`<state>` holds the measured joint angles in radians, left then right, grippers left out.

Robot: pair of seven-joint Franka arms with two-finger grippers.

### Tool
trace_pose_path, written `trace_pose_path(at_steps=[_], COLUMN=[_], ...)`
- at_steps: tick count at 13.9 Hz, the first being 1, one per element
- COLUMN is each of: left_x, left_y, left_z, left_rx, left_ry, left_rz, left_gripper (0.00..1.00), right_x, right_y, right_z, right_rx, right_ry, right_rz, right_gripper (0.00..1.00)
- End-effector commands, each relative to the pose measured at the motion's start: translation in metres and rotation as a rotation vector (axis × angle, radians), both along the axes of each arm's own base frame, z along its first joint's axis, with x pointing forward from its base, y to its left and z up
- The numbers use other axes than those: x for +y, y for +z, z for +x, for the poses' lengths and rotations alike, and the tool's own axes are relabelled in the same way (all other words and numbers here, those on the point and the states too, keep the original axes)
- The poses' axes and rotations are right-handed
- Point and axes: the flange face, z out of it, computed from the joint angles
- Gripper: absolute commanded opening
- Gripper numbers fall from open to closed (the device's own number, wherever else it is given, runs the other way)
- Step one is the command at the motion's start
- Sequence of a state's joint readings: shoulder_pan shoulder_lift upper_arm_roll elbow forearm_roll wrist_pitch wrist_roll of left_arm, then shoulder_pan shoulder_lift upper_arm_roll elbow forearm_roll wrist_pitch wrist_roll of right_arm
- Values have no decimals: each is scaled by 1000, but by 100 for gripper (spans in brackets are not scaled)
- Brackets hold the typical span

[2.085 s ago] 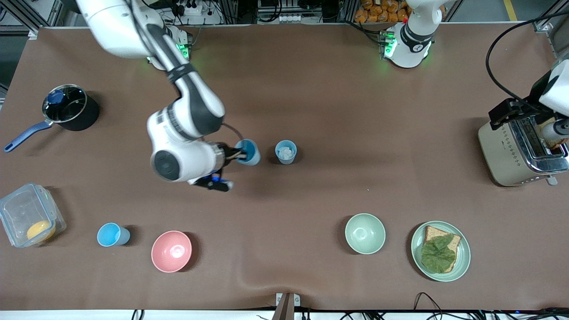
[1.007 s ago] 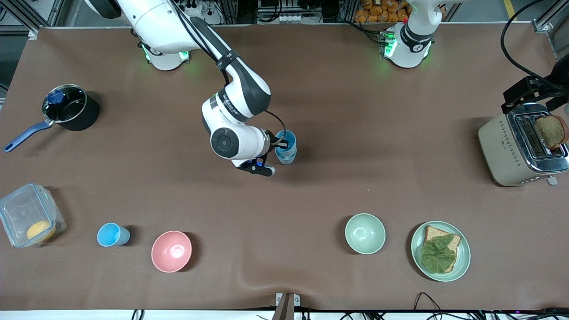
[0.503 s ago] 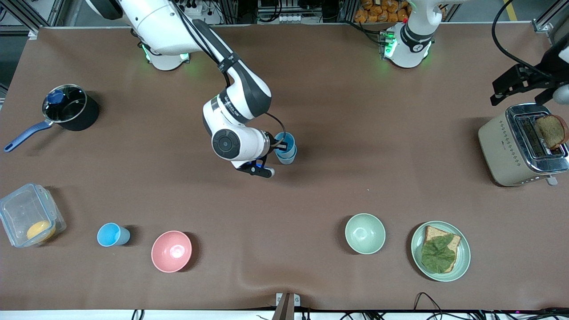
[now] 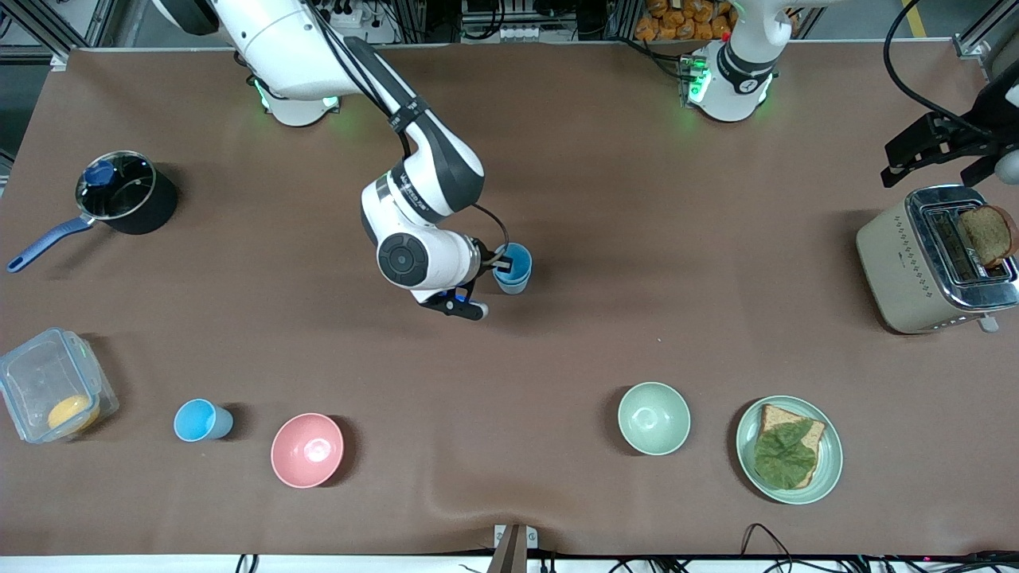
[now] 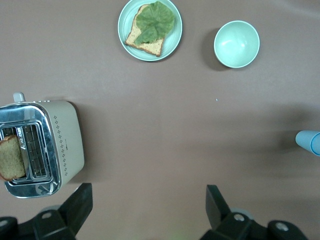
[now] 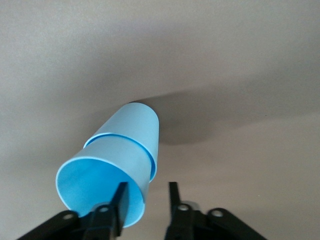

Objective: Stack blue cups with both arms
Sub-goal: 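Open the right gripper to release the stacked blue cup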

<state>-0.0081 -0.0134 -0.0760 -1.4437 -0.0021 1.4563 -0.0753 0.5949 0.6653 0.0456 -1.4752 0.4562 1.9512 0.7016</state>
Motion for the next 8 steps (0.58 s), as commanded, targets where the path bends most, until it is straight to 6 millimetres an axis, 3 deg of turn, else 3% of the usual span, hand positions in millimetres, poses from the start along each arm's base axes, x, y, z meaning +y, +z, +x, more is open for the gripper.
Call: trace_pose_path(at_steps=[1,3,6,8], left_x=[3,4,5,3], left_y=[1,-1,-5,-3], left_z=[-9,-10,-12,-19], left_rx=[27,38,64,71], left_ry=[-16,-13,8,21], left_rz=[-16,-16,-17,-34], left_gripper=[100,100,100,100], right_x=[-26,-80,-191,-261], right_y=[17,44,69,100], right_z=[19,47,82,96], right_rx=[3,-7,-67,-116], right_ry=[-28,10,184,245], right_rz=[-7,37,21,-19], right_gripper=[100,100,100,100])
